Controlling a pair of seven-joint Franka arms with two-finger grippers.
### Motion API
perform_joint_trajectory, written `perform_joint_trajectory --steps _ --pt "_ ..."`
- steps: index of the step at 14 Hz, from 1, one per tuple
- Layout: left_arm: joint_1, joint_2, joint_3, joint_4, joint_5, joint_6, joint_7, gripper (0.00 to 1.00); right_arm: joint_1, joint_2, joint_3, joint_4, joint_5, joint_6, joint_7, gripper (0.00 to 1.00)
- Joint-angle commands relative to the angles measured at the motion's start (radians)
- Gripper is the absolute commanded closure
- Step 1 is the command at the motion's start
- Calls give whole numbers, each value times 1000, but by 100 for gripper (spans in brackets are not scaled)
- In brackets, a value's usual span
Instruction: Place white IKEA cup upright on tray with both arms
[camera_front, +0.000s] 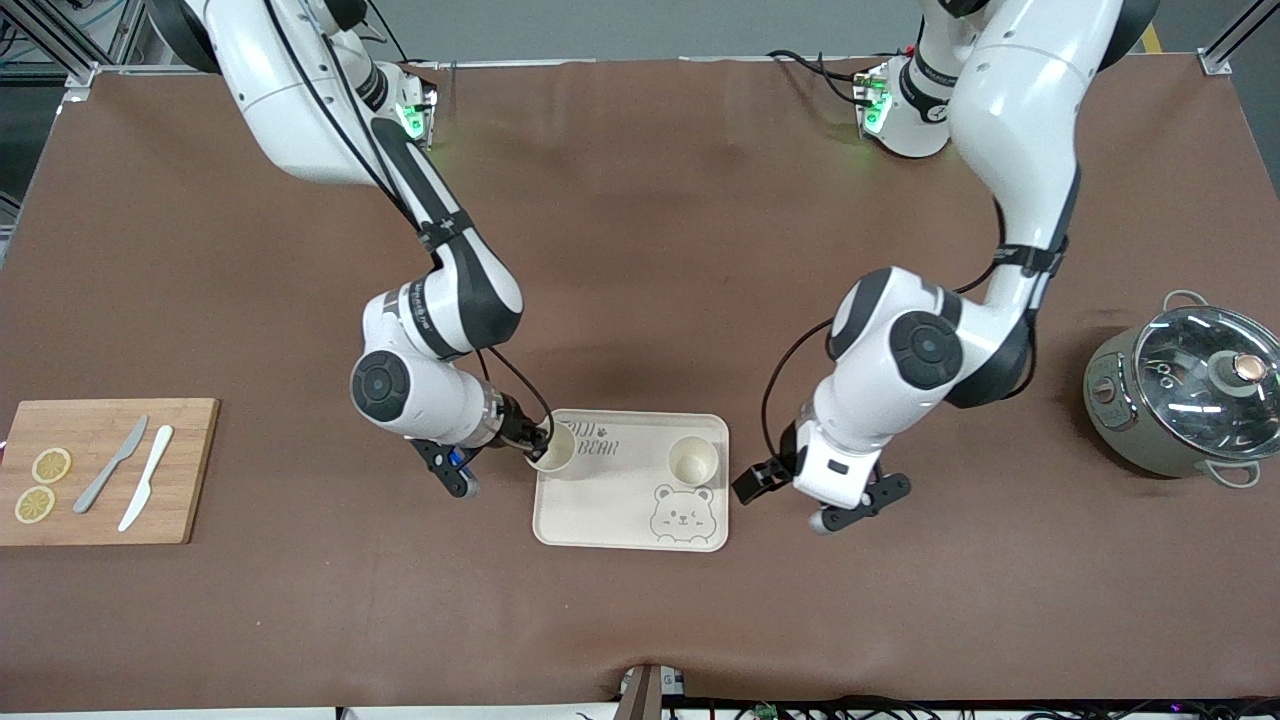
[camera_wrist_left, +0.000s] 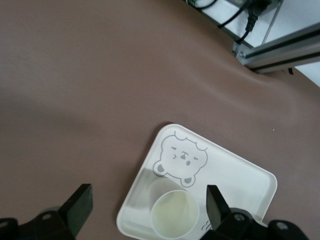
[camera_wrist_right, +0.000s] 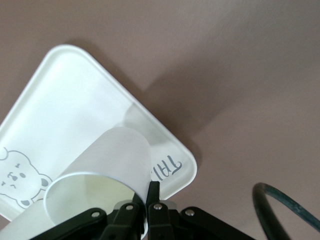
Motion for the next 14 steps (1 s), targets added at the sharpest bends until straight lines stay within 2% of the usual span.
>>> perform_joint_trajectory --steps 1,3,4,5,9,12,14 --pt "62 -86 -3 -31 -7 -65 90 0 19 42 -9 34 19 31 34 100" --pt "104 -143 -5 -28 -5 -212 151 0 36 62 -9 34 19 62 41 100" --pt "121 -167 -3 -28 -2 -264 191 0 26 62 -7 34 25 60 52 41" --pt "144 -186 -6 -27 -14 -301 242 0 25 59 -10 34 21 62 66 0" --pt "199 -264 1 -30 -14 -369 442 0 16 44 -15 99 12 -11 52 0" --pt "263 -307 3 -39 -8 -420 590 0 6 19 -21 200 -59 -210 51 0" --pt "274 -330 3 -39 39 -463 603 0 -49 11 -29 283 -63 -371 54 0"
